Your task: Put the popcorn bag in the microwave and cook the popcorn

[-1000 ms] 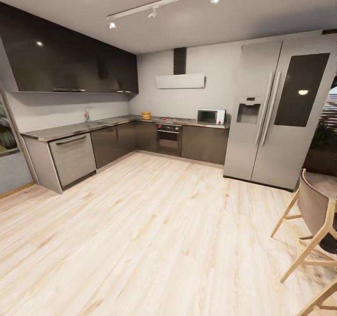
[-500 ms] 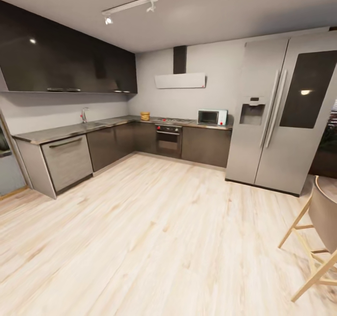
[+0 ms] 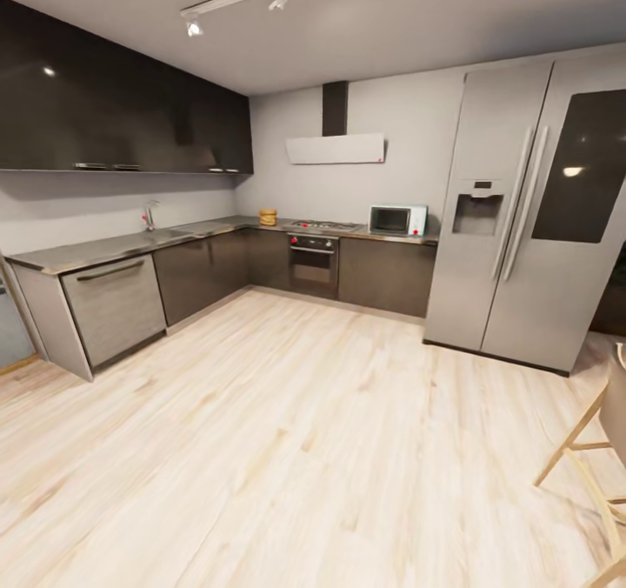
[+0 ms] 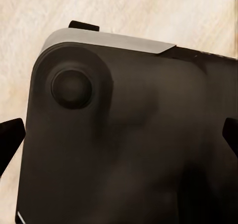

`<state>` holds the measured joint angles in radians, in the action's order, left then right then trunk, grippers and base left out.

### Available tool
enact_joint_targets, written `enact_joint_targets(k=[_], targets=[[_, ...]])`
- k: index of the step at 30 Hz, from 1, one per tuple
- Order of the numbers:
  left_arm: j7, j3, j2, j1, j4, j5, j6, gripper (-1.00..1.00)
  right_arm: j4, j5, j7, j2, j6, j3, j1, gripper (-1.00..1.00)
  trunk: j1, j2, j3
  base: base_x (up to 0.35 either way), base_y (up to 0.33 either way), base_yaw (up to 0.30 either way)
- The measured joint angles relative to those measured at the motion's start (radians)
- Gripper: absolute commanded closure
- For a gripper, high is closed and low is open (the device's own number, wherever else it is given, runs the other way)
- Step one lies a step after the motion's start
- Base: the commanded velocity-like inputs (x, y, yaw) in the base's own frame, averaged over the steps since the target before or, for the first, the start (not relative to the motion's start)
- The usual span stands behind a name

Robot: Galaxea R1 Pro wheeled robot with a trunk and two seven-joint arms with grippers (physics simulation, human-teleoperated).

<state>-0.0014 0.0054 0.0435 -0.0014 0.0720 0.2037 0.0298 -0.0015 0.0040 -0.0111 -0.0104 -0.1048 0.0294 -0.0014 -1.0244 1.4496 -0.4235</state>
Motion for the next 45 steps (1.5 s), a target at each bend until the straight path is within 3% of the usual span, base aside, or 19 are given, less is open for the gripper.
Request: enact_joint_targets(k=[45], targets=[[0.000, -0.001, 0.001, 0.000, -0.002, 0.000, 0.002, -1.00, 0.000, 0.001, 0.000, -0.002, 0.000, 0.000, 0.000, -1.00, 0.000, 0.000, 0.000, 0.322, 0.000, 0.000]])
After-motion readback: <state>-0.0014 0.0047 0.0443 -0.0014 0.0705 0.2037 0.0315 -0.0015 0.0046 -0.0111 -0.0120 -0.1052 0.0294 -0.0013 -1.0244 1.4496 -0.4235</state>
